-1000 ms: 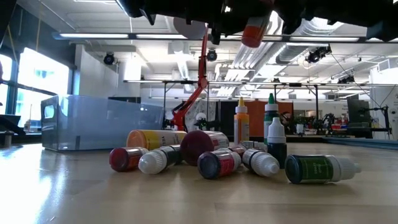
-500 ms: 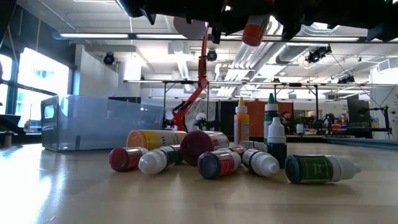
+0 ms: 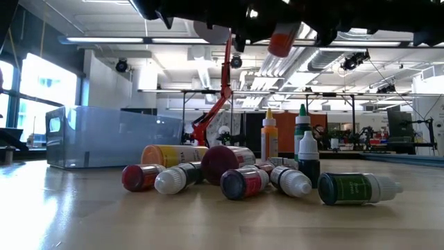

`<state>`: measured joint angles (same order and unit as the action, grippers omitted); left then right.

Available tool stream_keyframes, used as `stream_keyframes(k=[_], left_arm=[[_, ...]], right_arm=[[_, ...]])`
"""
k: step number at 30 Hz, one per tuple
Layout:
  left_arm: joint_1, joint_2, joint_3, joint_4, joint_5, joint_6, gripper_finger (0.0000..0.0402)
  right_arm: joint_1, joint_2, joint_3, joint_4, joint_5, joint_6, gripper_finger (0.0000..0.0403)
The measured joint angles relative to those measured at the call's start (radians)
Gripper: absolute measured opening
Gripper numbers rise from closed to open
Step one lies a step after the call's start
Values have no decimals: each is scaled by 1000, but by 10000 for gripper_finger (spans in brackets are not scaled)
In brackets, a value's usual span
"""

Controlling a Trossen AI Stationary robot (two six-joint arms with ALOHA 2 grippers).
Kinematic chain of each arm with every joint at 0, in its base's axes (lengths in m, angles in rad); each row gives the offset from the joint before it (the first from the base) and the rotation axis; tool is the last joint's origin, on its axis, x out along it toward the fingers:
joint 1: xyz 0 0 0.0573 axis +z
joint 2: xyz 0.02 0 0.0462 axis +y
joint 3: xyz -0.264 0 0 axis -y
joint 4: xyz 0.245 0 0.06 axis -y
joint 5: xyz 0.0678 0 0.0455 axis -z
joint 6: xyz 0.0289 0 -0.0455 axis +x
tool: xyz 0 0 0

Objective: Pick & Place food coloring
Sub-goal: Move the large orange food coloring bottle to the center of the table

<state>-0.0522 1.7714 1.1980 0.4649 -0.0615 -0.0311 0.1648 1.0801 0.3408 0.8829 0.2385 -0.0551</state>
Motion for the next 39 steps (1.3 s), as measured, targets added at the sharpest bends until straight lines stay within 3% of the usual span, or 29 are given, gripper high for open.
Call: stream_keyframes(k=[7, 13, 18, 27, 35, 39], left_arm=[[-1, 0, 0, -126, -26, -7, 198], [-1, 0, 0, -140, 4, -7, 225], [-1, -9, 0, -186, 3, -2, 232], [0, -12, 0, -185, 3, 0, 233], [0, -11, 0, -184, 1, 0, 233], [0, -11, 0, -184, 1, 0, 233]], right_arm=[[45, 1, -1, -123, 57, 55, 114], [98, 0, -2, -236, 182, 85, 114], [146, -1, -2, -365, 227, 207, 114], [186, -1, -2, -696, 460, 439, 114], [129, -1, -32, -719, 468, 445, 122], [102, -1, -100, -697, 471, 522, 118]])
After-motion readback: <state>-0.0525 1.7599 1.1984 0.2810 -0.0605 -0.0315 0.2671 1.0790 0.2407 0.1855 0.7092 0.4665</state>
